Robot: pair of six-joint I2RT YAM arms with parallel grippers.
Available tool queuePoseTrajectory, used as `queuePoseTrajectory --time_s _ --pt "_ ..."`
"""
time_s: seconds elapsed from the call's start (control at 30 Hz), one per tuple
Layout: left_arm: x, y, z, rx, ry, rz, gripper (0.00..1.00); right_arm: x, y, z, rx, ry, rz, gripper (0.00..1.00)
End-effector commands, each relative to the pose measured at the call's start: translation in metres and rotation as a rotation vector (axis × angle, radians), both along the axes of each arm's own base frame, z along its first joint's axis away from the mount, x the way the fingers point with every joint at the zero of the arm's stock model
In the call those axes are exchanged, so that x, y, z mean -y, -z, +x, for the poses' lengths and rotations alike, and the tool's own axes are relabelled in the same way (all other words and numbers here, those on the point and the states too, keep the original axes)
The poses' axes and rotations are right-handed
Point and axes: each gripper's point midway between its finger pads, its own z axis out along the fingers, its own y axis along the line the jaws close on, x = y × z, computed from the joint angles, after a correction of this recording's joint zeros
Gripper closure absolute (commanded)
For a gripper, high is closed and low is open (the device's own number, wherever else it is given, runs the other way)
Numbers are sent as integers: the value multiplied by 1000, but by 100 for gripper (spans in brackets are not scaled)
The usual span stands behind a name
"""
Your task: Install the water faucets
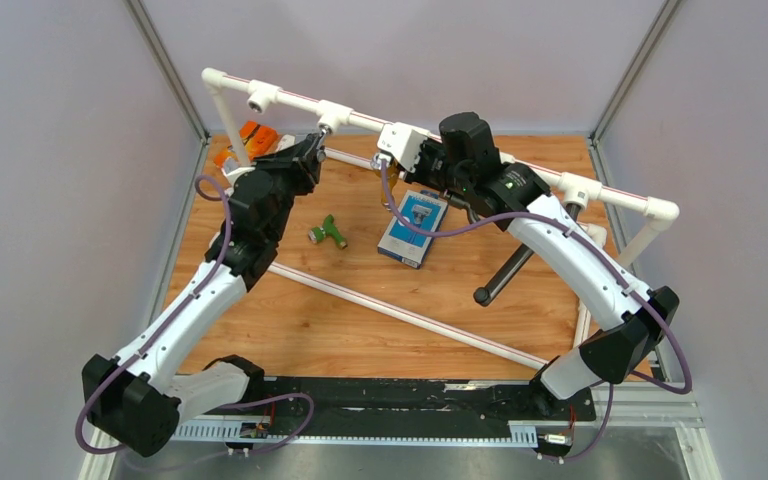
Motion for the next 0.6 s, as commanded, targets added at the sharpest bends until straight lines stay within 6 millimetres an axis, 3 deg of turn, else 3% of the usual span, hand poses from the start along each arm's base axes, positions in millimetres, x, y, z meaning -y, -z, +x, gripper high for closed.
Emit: queuePoseTrajectory --time_s 0.0,0.07,0.23,0.3,0.43,0.57 --pt "-22 -10 5 68 -117 91 81 2 61 -11 -169 -12 -101 90" --pt "-27 -6 3 72 -139 219 100 1 63 -11 -173 -12 -101 90" --pt "-26 -4 -1 163 -130 657 100 1 61 -10 -169 -12 -101 90" --pt "-27 2 -2 216 -121 975 100 2 61 -11 -169 -12 -101 90" --pt "-30 10 -6 319 -107 1449 100 2 60 -10 -166 -9 -100 90" --pt "-28 11 -9 434 -90 1771 100 1 61 -9 -167 -11 -100 91"
